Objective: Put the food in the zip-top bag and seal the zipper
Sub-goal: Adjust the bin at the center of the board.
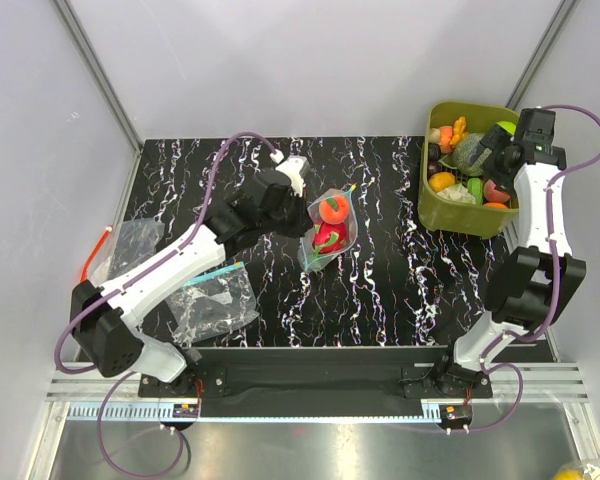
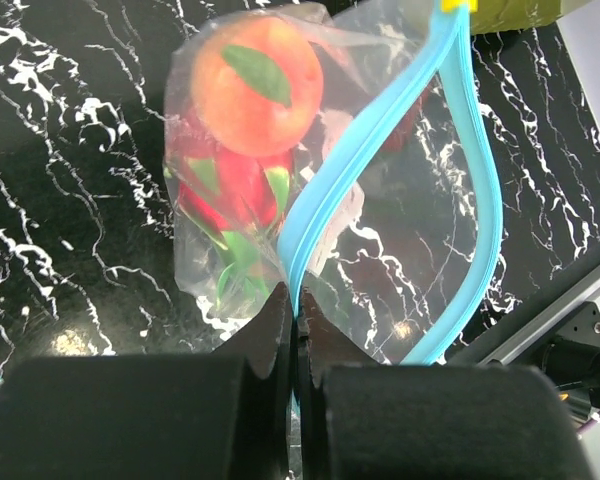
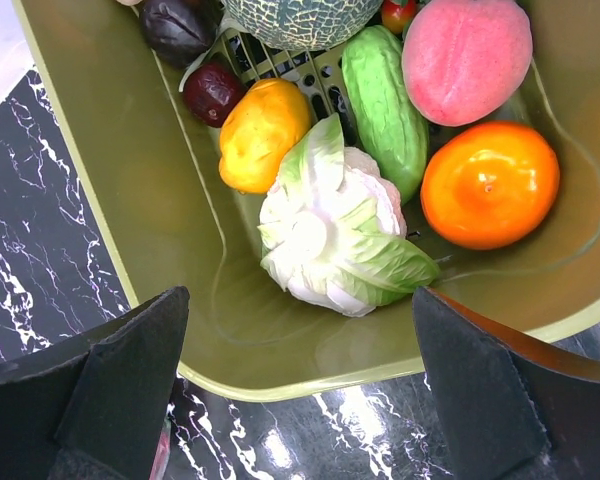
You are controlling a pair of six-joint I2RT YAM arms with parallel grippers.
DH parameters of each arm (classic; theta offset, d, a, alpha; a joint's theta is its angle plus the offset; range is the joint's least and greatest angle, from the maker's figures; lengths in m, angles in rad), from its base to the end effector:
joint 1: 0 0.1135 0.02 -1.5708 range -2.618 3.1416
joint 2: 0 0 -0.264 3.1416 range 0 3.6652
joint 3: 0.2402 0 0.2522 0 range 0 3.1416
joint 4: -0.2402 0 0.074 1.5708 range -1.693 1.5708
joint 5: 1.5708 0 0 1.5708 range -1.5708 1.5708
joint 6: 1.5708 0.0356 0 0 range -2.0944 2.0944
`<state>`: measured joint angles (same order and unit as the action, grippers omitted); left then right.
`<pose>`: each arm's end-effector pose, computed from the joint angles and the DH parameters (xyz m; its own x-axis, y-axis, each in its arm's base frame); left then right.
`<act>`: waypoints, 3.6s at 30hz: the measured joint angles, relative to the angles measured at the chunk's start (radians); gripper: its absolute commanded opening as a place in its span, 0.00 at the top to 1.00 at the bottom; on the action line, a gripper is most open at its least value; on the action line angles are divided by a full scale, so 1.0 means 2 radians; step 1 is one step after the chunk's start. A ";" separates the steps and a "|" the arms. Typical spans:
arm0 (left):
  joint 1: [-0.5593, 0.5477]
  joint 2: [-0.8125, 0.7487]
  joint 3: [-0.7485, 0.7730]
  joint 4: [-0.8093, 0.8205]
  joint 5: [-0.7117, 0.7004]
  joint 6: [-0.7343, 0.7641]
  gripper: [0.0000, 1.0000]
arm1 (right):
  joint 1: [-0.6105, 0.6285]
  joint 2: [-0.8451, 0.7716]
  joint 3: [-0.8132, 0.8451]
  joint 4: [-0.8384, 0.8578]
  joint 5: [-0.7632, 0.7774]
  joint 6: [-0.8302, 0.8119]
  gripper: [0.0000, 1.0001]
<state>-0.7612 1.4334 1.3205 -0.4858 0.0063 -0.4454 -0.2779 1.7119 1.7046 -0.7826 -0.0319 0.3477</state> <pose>0.2348 -0.2240 0.3453 -0.6670 0.0405 -0.7439 0.4501 0.8176 -0.3591 0.3654 -0.1031 0.3552 -0.5561 0.5128 -0.6541 0.4702 0.8430 0.2611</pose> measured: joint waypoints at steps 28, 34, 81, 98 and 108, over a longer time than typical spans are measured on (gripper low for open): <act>0.000 0.019 -0.001 0.033 0.005 -0.028 1.00 | -0.002 0.030 0.013 0.001 0.046 -0.009 0.00; 0.000 0.008 -0.003 0.029 0.013 -0.060 1.00 | -0.002 0.113 0.119 -0.019 0.063 0.001 0.00; 0.032 0.046 0.030 0.017 0.114 -0.020 1.00 | 0.009 0.289 0.144 0.093 0.298 -0.083 0.36; 0.032 0.055 0.057 0.001 0.108 0.006 1.00 | 0.053 0.167 0.020 0.129 0.180 -0.083 0.21; 0.032 0.068 0.067 0.001 0.103 0.015 1.00 | 0.113 0.095 -0.069 0.114 0.084 -0.048 0.31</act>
<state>-0.6968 1.5703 1.4536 -0.4843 0.2115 -0.4145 -0.0525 1.9026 1.5669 -0.5549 0.1364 0.2523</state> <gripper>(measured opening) 0.012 0.693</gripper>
